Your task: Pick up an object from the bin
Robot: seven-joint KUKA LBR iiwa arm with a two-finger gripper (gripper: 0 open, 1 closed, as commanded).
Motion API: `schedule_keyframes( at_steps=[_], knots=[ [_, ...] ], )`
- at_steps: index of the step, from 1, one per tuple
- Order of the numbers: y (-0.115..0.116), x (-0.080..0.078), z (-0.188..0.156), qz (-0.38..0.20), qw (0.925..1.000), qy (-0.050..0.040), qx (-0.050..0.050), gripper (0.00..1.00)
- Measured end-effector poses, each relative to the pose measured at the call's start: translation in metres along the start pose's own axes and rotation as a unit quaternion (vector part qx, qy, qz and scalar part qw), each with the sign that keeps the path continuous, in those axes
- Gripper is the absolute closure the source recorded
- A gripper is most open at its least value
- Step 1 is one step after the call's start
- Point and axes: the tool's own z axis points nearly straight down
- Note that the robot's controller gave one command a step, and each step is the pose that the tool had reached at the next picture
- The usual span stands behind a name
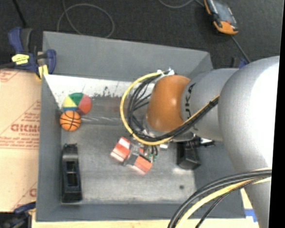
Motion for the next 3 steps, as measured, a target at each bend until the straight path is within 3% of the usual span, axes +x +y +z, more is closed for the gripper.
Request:
schedule_keyframes(
  at_steps=[1,2,3],
  knots=[
    [-0.001,0.003,-0.038,-0.015,0.9998,0.0108,0.003,1.00],
    [-0.002,-0.053,-0.153,-0.108,0.9941,0.0094,0.001,1.00],
    [-0.002,-0.053,-0.153,-0.108,0.9941,0.0094,0.001,1.00]
  ],
)
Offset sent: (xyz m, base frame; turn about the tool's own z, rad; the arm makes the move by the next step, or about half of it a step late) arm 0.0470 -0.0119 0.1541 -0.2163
